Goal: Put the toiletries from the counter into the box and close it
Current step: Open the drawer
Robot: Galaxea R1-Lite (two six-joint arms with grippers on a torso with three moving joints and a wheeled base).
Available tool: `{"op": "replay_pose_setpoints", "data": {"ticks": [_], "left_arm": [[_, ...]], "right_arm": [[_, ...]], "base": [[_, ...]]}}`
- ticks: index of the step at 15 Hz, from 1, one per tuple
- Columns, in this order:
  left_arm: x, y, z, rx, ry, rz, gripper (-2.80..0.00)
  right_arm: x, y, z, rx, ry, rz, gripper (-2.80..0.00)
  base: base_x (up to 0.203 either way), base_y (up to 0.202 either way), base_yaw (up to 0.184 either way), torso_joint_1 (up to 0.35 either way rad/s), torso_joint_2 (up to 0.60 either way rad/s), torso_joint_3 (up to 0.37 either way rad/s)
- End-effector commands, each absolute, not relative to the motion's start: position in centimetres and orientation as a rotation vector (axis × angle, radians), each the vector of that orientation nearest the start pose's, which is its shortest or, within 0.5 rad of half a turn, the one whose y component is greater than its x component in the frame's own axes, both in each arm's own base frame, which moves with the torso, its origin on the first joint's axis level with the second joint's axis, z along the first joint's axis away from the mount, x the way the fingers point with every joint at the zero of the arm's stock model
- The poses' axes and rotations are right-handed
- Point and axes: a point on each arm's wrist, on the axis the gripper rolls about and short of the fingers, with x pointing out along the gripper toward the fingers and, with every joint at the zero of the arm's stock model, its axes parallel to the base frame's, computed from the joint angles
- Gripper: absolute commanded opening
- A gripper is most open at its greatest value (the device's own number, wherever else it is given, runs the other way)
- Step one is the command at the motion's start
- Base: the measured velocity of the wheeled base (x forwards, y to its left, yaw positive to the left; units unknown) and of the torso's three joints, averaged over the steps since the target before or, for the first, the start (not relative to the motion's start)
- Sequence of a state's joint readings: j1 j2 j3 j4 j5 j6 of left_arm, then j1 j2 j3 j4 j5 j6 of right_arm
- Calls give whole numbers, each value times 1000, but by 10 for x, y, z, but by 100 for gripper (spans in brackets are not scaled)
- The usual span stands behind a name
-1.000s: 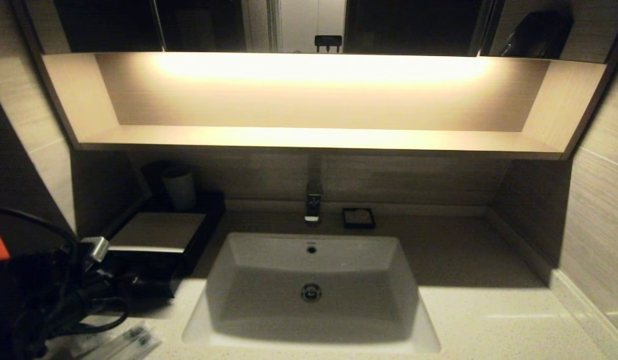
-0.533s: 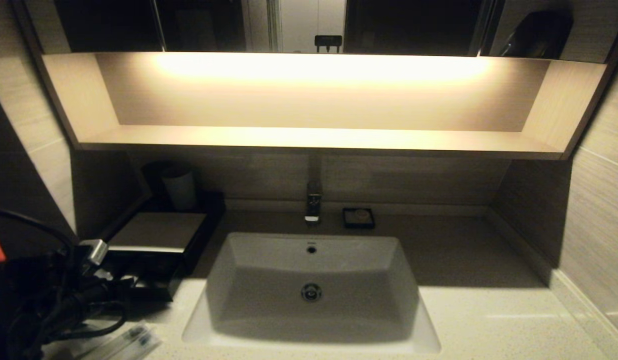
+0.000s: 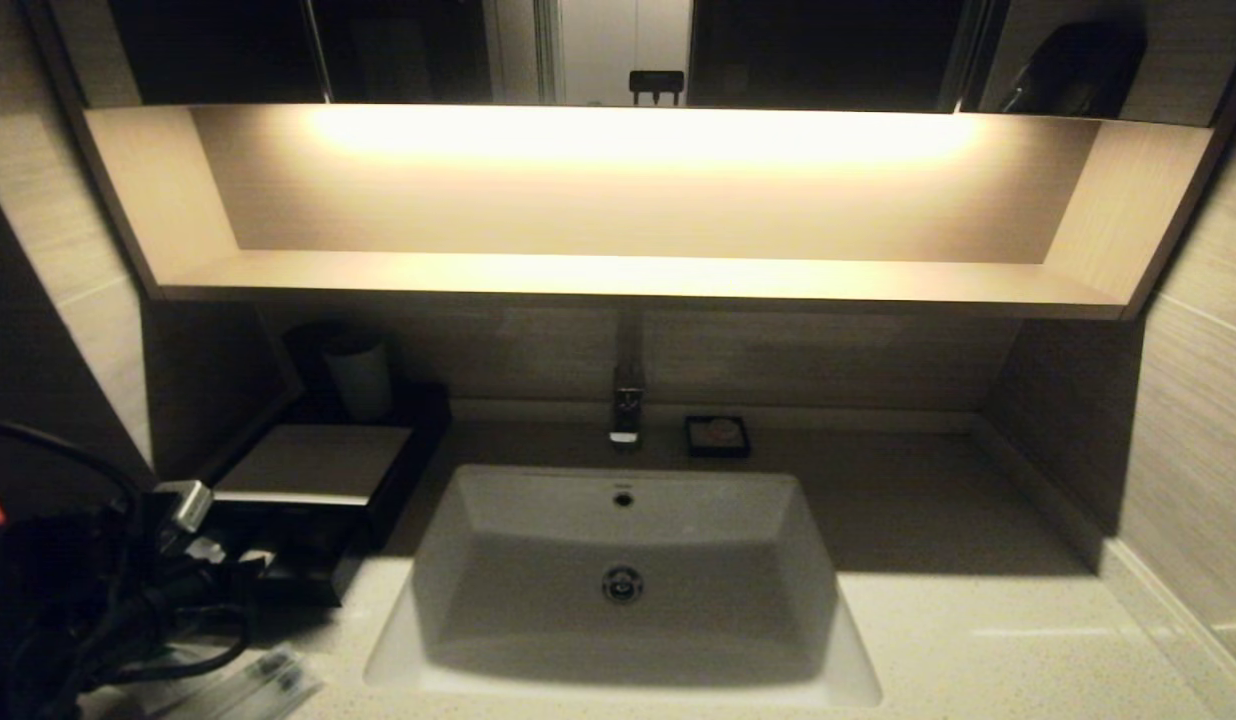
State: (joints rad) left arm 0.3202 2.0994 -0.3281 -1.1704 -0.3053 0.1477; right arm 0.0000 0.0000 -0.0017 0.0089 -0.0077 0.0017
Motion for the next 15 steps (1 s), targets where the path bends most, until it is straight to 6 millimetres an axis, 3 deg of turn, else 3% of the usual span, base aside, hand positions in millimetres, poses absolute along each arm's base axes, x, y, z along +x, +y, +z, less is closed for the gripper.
{"op": "replay_pose_setpoints", "data": {"ticks": [1, 15], "left_arm": [[261, 80, 16, -40, 568, -27, -280], [250, 78, 14, -39, 592, -27, -280]], "right_arm": [[-23, 0, 75, 2, 8, -8, -280], [-23, 0, 75, 2, 8, -8, -280]], "base": [[0, 0, 0, 0, 0, 0], [0, 0, 0, 0, 0, 0]]}}
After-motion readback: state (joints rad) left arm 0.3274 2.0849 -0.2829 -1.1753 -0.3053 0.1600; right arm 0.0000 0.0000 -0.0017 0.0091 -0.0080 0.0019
